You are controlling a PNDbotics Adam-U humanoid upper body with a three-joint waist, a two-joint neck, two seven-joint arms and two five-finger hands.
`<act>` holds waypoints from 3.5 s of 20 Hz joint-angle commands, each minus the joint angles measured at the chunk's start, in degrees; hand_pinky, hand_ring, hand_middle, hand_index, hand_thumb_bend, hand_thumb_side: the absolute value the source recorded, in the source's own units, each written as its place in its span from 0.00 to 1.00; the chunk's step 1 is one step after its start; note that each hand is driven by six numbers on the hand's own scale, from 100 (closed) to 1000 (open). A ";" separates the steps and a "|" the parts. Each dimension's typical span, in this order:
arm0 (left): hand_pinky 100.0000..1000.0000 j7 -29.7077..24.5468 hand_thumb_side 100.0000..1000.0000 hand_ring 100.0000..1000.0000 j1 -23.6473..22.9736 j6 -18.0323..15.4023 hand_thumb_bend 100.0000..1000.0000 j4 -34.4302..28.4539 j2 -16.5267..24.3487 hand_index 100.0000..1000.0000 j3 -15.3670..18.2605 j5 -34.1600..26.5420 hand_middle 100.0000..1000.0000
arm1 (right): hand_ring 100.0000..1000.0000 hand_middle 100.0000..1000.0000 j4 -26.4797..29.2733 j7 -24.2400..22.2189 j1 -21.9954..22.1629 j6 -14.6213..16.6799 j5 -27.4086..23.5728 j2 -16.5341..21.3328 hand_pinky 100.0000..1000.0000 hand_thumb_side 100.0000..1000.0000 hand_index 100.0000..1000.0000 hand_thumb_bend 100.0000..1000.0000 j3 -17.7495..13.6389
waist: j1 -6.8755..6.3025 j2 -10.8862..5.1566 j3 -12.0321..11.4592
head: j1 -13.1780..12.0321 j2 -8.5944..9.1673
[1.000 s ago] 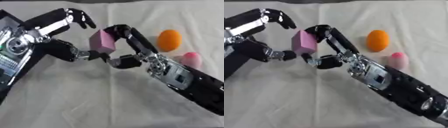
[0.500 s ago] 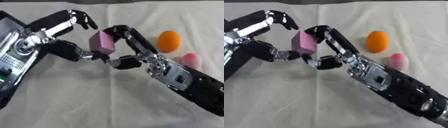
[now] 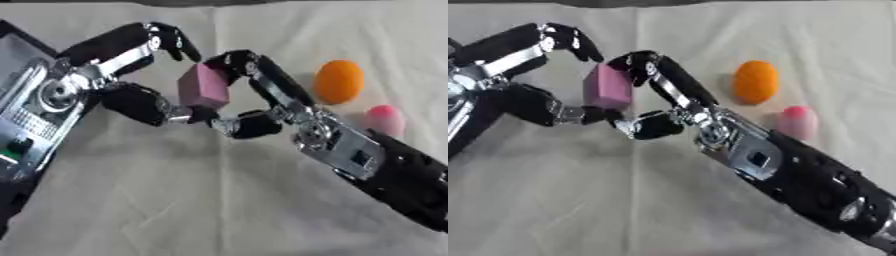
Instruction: Pick up the objects with one hand, pass them to the other hand, and then place them into the box on the other side of the table.
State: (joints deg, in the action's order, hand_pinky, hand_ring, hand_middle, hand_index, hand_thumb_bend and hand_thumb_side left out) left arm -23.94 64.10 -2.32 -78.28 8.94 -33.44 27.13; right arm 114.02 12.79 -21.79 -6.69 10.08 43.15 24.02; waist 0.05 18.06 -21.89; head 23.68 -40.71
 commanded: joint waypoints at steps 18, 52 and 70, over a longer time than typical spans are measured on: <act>0.82 5.82 0.45 0.64 0.95 0.62 0.40 1.33 -0.79 0.69 1.14 3.01 0.61 | 0.59 0.44 0.57 -0.33 -0.80 -0.58 0.50 0.70 0.58 0.00 0.54 0.00 -0.80 | 0.03 -0.17 0.17 | -0.86 0.81; 0.72 7.01 0.00 0.48 0.27 1.99 0.03 0.41 -1.54 0.42 0.37 2.92 0.40 | 0.60 0.46 0.57 0.16 -1.10 -2.34 -1.78 -0.24 0.58 0.00 0.57 0.00 -1.21 | -0.11 0.11 0.83 | -1.53 0.73; 0.70 6.15 0.00 0.45 0.19 1.74 0.10 0.68 -0.81 0.34 0.32 3.49 0.33 | 0.81 0.75 0.57 4.50 -0.60 -2.44 0.12 -0.55 0.71 0.41 0.83 0.21 -1.75 | 0.04 -0.08 0.52 | -1.98 0.55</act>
State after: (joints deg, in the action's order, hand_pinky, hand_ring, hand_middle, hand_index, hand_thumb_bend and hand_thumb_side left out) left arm -17.22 63.68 -0.52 -77.30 7.03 -33.05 30.20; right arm 113.62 16.51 -21.60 -9.38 9.88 42.08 23.70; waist 0.05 18.52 -21.29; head 21.80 -40.65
